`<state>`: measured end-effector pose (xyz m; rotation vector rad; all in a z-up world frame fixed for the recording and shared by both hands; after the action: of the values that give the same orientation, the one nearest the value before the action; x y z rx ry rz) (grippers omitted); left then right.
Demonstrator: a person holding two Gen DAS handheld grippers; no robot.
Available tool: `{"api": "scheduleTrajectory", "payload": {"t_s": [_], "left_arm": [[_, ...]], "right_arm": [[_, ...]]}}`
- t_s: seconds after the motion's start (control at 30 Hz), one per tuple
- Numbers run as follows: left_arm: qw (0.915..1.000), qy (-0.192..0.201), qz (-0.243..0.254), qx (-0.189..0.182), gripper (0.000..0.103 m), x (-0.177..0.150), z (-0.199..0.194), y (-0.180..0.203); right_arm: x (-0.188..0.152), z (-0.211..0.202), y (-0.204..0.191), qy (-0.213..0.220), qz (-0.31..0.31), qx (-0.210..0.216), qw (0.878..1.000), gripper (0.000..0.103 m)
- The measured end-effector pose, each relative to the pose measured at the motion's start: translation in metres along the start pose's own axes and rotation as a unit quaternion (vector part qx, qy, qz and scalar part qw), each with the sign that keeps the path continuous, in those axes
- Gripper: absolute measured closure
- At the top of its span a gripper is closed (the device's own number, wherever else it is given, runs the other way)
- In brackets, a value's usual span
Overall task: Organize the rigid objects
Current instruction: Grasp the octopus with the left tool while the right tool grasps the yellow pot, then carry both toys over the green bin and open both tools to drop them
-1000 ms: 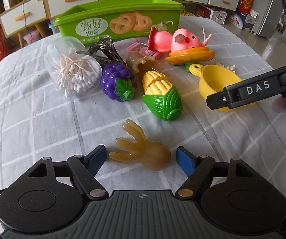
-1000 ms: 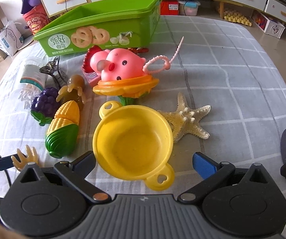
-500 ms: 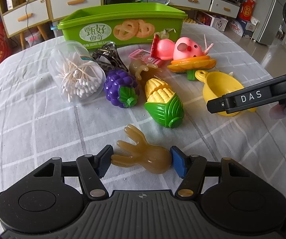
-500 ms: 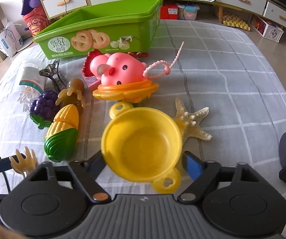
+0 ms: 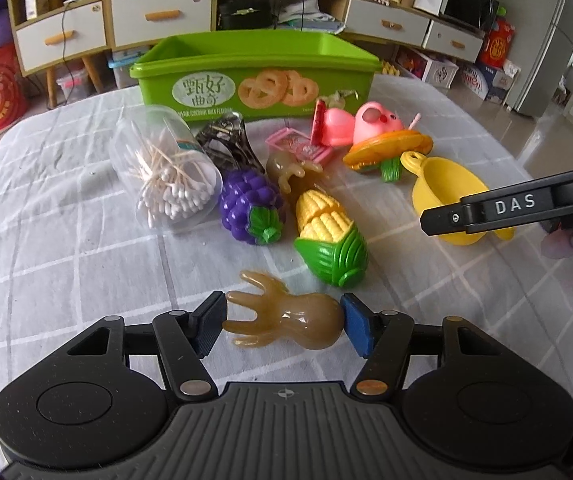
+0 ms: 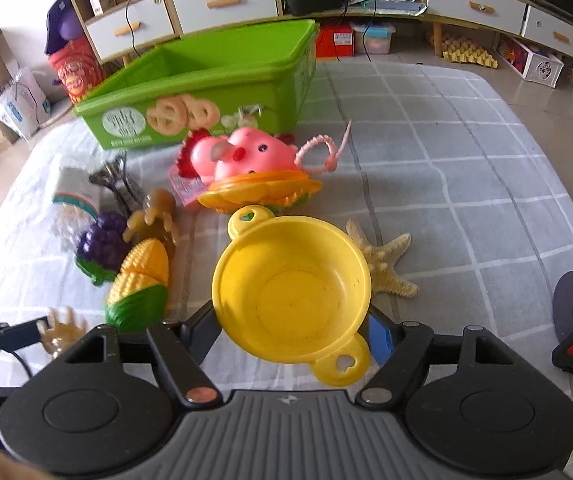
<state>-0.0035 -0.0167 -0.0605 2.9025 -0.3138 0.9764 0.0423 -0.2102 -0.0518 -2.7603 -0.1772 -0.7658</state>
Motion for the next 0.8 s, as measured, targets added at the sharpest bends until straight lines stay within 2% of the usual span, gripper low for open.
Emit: {"api": "scheduleTrajectory", "payload": {"t_s": [0.27,0.47,0.8], "left_arm": [[0.9994,0.022,-0.022,-0.013,0.037,0.014,-0.013,-0.004],[0.9982,0.041,-0.042,-0.013,0.037,0.031,-0.02,-0.013],[0.9961,0.057,-0.066,-0.01,0.037,0.093,-0.004,-0.03]], "right_arm": [[0.016,-0.023,0.0,0.028,0.029,0.055,0.998,0.048],[0.028,-0.032,0.002,0.04,0.045,0.078,0.995,0.048],[0.077,-0.04,-0.011,0.065,0.052,0.109,0.991,0.048]]}}
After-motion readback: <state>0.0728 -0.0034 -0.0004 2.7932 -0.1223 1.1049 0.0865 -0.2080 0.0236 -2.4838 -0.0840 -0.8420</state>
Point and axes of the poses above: each gripper's, at about its wrist camera, not at the fingertips, and z roughly the way its jaws point, y to its right, x to its top, the point moved 5 cm from there along z, roughly the way its jaws point, and after that the axes turned 8 degrees about x, right-handed, at the moved point
